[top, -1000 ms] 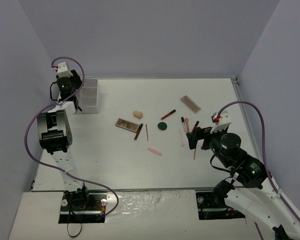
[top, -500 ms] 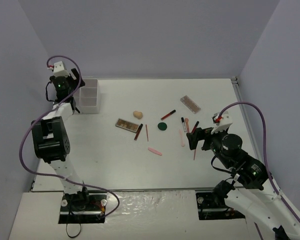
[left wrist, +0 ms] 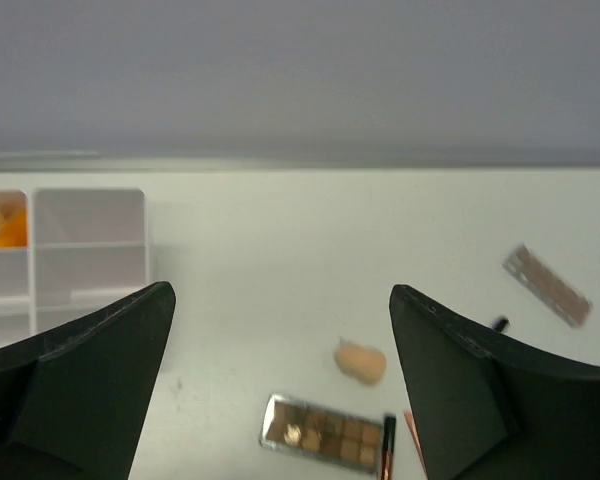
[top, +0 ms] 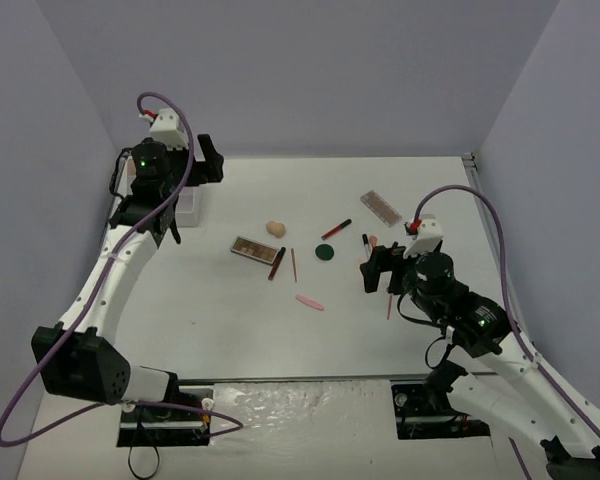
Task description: Organize the makeup
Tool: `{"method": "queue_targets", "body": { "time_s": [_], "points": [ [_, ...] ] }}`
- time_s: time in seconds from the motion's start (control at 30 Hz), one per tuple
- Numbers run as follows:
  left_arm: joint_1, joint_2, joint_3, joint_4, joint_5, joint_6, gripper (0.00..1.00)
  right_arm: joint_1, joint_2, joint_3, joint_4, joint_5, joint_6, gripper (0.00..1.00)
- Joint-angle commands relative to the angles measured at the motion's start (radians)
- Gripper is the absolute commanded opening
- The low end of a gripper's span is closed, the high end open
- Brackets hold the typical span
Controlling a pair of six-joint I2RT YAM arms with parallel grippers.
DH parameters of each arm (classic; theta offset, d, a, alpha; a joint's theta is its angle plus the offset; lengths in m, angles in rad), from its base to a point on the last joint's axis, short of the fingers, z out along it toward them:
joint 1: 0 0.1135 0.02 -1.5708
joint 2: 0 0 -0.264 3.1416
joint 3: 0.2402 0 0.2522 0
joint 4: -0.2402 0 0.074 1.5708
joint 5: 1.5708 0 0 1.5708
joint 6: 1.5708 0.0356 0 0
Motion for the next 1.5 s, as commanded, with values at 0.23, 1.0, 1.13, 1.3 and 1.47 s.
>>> {"method": "queue_targets", "body": {
  "time_s": [0.23, 1.0, 1.13, 1.3, 1.47],
  "points": [
    [-0.072, -0.196, -0.118, -0.505, 0.098, -0.001, 0.87, 0.000, 0.330, 0.048, 0.148, 0.108, 0.171, 0.96],
    [-0.119, -0.290, -0.325, -0.501, 0.039, 0.056, 0.88, -0.251, 0.538, -0.019, 0.243, 0.211, 0.275, 0.58],
    [-0.120, -0.302, -0.329, -0.514, 0.008, 0.059, 0.88, -0.340, 0.618, -0.020, 0.315, 0.150, 0.269, 0.52],
    [-0.120, -0.296, -0.327, -0.535, -0.024, 0.057, 0.88, -0.405, 0.752, 0.008, 0.373, 0.124, 0.274, 0.45],
    [-0.120, -0.298, -0.326, -0.535, 0.011, 0.057, 0.88, -0.414, 0.840, 0.047, 0.422, 0.124, 0.286, 0.41]
  ]
}}
